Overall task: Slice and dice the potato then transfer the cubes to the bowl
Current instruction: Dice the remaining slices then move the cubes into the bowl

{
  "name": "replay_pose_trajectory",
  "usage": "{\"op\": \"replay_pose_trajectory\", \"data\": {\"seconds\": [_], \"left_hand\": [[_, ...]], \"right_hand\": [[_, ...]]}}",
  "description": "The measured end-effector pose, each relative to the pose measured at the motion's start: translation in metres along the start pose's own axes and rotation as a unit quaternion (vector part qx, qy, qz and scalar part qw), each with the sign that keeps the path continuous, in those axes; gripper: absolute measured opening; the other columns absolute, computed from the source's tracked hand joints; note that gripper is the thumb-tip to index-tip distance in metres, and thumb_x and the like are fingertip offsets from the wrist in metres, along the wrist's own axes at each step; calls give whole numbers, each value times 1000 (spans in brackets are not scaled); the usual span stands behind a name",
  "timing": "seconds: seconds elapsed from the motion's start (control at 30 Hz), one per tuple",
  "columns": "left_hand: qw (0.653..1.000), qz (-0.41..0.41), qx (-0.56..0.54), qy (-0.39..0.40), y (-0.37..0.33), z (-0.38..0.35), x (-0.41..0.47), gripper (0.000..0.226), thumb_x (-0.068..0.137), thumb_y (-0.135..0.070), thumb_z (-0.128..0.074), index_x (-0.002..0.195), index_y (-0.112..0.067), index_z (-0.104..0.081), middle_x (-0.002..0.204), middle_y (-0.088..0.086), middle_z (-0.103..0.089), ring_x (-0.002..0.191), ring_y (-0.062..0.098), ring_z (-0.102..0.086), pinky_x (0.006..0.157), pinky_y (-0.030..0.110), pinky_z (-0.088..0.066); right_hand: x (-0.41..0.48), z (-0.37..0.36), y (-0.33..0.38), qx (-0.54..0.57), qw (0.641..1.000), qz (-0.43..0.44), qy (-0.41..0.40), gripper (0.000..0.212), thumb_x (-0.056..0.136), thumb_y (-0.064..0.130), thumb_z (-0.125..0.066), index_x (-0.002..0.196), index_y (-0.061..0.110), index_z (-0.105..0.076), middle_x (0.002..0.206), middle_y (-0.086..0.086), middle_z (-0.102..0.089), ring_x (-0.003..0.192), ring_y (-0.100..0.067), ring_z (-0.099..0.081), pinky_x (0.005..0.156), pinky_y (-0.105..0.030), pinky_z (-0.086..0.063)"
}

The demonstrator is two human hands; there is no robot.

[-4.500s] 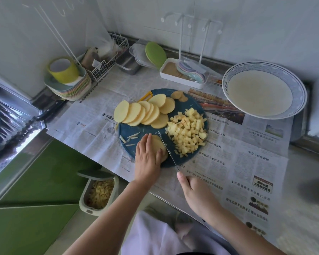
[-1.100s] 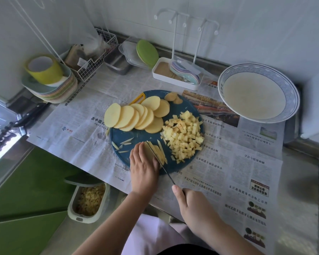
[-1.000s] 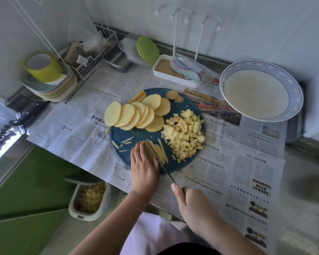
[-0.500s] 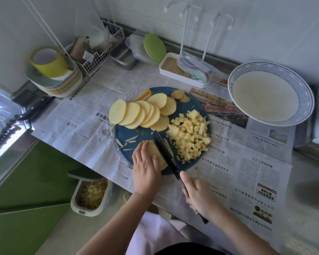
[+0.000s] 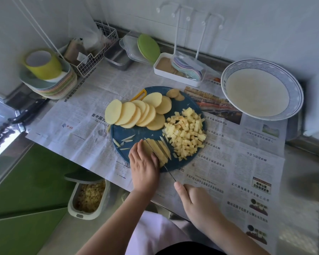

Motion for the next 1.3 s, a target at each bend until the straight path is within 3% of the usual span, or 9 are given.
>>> {"op": "replay_pose_trajectory", "data": {"seconds": [0.23, 0.3, 0.6, 0.7, 0.8, 0.87, 1.0, 1.17, 1.3], "left_hand": [[998, -50, 37, -10, 4, -5, 2, 50, 91, -16, -49, 136, -4, -30, 128, 15, -35, 118, 33, -34, 105, 38, -27], [998, -52, 36, -13, 2, -5, 2, 54, 89, -8, -56, 136, -4, -30, 127, 15, -36, 118, 33, -34, 105, 39, -28], [999, -20, 30, -2, -1, -3, 3, 49, 95, -29, -34, 133, 2, -40, 125, 23, -47, 117, 33, -40, 105, 44, -36], [1000, -2, -1, 4, 0, -1, 3, 52, 94, -30, -33, 135, 1, -40, 129, 20, -46, 122, 31, -37, 108, 45, -34], [998, 31, -49, 7, 1, 1, 1, 56, 92, -35, -31, 138, -4, -39, 133, 14, -42, 127, 24, -32, 111, 36, -25], [997, 44, -67, -3, 1, 5, 1, 56, 92, -35, -31, 138, -5, -40, 133, 13, -42, 127, 22, -31, 111, 32, -23], [999, 22, -41, -16, -2, 7, 2, 48, 93, -28, -33, 132, -1, -44, 126, 15, -47, 120, 23, -35, 107, 38, -31], [999, 30, -20, -7, 1, 2, 1, 50, 93, -31, -28, 133, -3, -42, 127, 17, -45, 121, 26, -35, 108, 33, -25], [1000, 28, -11, -4, 0, 2, 1, 52, 93, -32, -28, 133, -3, -42, 128, 18, -44, 121, 28, -35, 107, 35, -26]], "right_hand": [[4, -10, -1, -71, 997, -20, -6, 53, 89, 61, -11, 72, 23, -44, 66, 5, -52, 64, -15, -53, 60, -27, -41], [7, -12, 1, -83, 996, -30, 6, 49, 95, 57, -15, 70, 24, -41, 65, 6, -49, 62, -13, -50, 55, -25, -37], [34, -15, 5, -87, 996, -34, 2, 57, 96, 57, -17, 66, 20, -47, 57, 5, -49, 52, -9, -47, 48, -22, -31], [35, -6, -2, 24, 998, -53, 26, 57, 93, 61, -21, 59, 17, -37, 46, 7, -37, 40, -7, -35, 46, -25, -29], [34, 3, -12, 208, 970, -102, 76, 56, 92, 62, -30, 67, 13, -39, 44, 4, -30, 37, -14, -27, 41, -26, -25], [33, 4, -12, 233, 963, -106, 90, 55, 93, 61, -34, 70, 12, -41, 47, -1, -30, 39, -16, -26, 41, -26, -25], [23, 5, -6, 204, 973, -72, 78, 54, 97, 56, -32, 64, 13, -39, 44, 0, -33, 38, -15, -29, 41, -28, -27], [10, 8, 2, 144, 987, -39, 56, 57, 94, 57, -27, 56, 16, -34, 38, 7, -33, 35, -6, -31, 43, -19, -29], [8, 2, 1, 99, 993, -38, 45, 58, 86, 64, -24, 58, 16, -38, 42, 5, -39, 40, -6, -35, 52, -27, -34]]}}
Point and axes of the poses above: each hand's wrist, its own x-axis towards the middle knuckle, its own z-axis out of the back of the hand, y = z × x, the point moved 5 cm from there along x, towards the middle knuckle
